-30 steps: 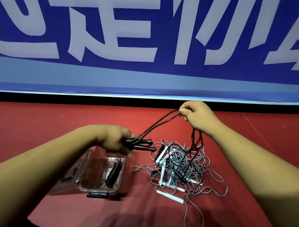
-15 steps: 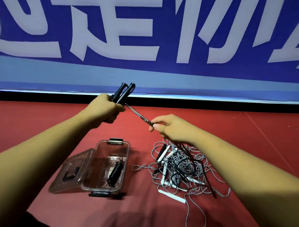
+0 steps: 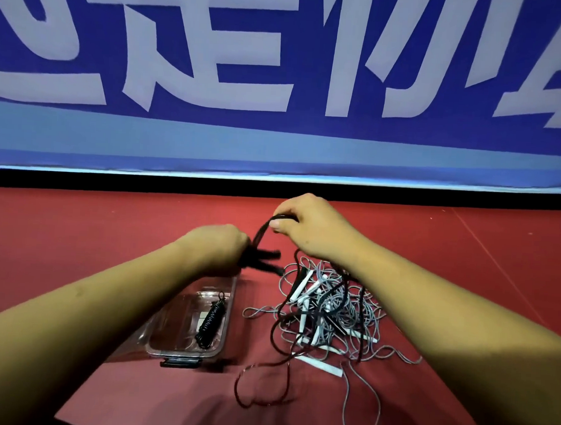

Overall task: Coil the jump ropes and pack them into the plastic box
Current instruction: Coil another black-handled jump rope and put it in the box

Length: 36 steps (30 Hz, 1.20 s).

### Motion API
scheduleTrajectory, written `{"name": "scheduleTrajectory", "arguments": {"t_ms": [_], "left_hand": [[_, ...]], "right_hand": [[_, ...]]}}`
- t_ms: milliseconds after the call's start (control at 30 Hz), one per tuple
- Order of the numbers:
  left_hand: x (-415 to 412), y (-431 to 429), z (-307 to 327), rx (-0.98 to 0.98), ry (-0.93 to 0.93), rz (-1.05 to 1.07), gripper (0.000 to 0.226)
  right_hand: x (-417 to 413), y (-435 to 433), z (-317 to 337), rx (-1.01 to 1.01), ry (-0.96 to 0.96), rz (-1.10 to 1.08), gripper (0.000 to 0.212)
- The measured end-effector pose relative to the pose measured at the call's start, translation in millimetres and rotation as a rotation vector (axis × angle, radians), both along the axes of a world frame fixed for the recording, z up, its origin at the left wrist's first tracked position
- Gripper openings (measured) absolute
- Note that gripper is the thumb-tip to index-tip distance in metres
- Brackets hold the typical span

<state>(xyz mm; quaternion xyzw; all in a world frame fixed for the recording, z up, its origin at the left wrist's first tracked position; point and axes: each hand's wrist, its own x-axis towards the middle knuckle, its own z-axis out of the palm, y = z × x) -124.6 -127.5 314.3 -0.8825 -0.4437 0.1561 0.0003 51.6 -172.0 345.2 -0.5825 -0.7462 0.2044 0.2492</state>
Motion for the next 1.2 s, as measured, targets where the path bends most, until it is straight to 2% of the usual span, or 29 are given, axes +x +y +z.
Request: {"name": "scheduleTrajectory", "arguments": {"t_ms": [67, 100, 167, 300, 433, 500, 567, 667, 733, 800, 1000, 1100, 1200], "left_hand": [[13.1, -16.4, 4.5, -0.114, 0.028, -0.132, 0.027], [17.6, -22.9, 7.4, -0.161, 0.007, -0.157, 0.039], [21.1, -29.6, 14.5, -0.233, -0.126, -0.12, 0.056], [11.2, -25.6, 31.4, -0.35, -0.496, -0.032, 0.038], [4.6, -19.6, 33.4, -0.458, -0.943, 0.161, 0.011], [4.8, -13.3, 28.7, -0.507, -1.171, 0.252, 0.039], [1.0, -2.8, 26.3, -0.455, -1.245, 0.27, 0.051], [-13.0, 18.7, 23.7, -0.265, -1.219, 0.359, 0.025], [-23.2, 29.9, 19.5, -0.136, -1.075, 0.397, 0.015], [-28.0, 35.1, 15.7, -0.051, -0.911, 0.405, 0.016], [-32.0, 40.9, 2.2, 0.15, -0.657, 0.375, 0.018], [-31.3, 39.9, 0.4, 0.213, -0.482, 0.345, 0.024], [-28.1, 32.4, 0.7, 0.192, -0.288, 0.234, 0.018]], "right_hand": [[11.3, 6.1, -9.1, 0.018, -0.048, -0.034, 0.014], [16.3, 7.8, -12.7, 0.021, -0.039, -0.044, 0.013], [24.7, 10.5, -17.6, 0.039, 0.037, -0.043, 0.011], [32.0, 9.7, -21.5, -0.047, 0.285, -0.093, 0.013], [23.3, 2.7, -32.0, -0.431, 0.591, -0.124, 0.019], [16.7, 0.4, -35.2, -0.544, 0.616, -0.082, 0.027], [11.9, -1.3, -35.8, -0.597, 0.574, -0.025, 0.034], [9.2, -6.3, -34.5, -0.693, 0.54, 0.013, 0.038], [4.8, -9.6, -32.8, -0.717, 0.555, 0.01, 0.037], [-2.8, -11.4, -31.6, -0.682, 0.53, 0.004, 0.03], [-18.9, -18.7, -26.6, -0.577, 0.363, 0.024, 0.017], [-18.2, -19.2, -15.6, -0.521, 0.359, 0.069, 0.017], [-13.1, -17.5, -7.4, -0.363, 0.26, 0.113, 0.018]]}}
